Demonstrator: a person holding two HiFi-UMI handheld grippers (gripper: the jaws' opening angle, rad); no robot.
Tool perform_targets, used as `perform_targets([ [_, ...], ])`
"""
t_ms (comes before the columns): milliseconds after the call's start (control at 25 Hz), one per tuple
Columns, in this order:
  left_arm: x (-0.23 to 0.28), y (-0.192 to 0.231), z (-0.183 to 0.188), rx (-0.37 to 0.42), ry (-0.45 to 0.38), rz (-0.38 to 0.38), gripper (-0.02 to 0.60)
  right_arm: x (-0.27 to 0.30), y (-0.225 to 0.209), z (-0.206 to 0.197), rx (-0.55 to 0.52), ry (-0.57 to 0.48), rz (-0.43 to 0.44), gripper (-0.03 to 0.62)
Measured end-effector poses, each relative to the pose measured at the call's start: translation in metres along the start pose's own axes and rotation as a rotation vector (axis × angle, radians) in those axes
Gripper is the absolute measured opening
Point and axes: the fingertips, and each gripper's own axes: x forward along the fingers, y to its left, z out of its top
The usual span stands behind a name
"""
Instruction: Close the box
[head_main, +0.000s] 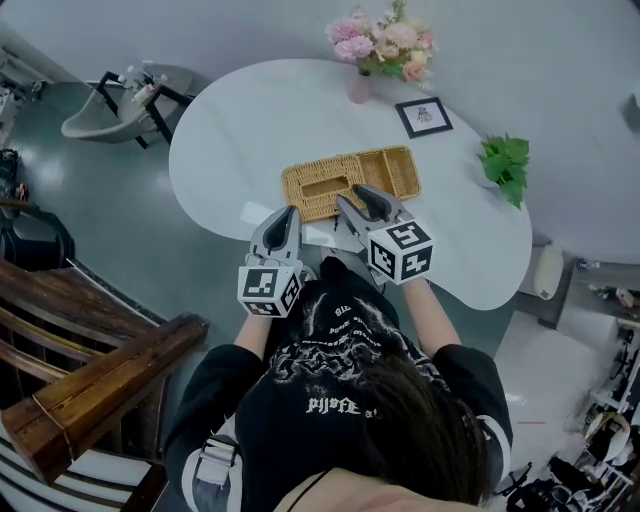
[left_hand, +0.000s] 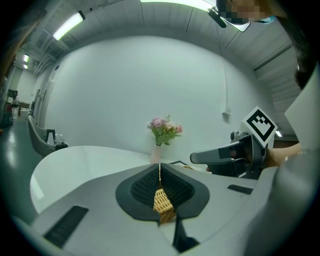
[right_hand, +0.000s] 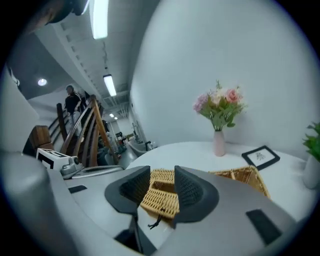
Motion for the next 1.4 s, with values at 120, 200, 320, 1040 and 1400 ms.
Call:
perform_targets([
  [120,0.009,-0.002,0.011,0.030,-0.032,0.018,0.025,-0.005,-0.005,0.024,-0.091,-0.132,-0.035,0.170],
  [200,0.015,-0.002,0.015,0.061,-0.040,0.039,0.026,-0.005,-0.008,0.030,-0.150,-0.177,-0.063,0.170],
  [320,0.020,0.000,0.016,0.072,-0.046,0.061,0.025,0.002,-0.013,0.024,-0.196,-0.186,-0.102,0.137],
  [1040,0.036,0.000,0.022,0.082,-0.080,0.079,0.025,0.018,-0.026,0.030,-0.287,-0.196,-0.134,0.025],
  [1400,0.040,-0.003,0.026,0.103,-0.084,0.069,0.025,0.013,-0.035,0.030,-0.292,-0.199,-0.156,0.023],
])
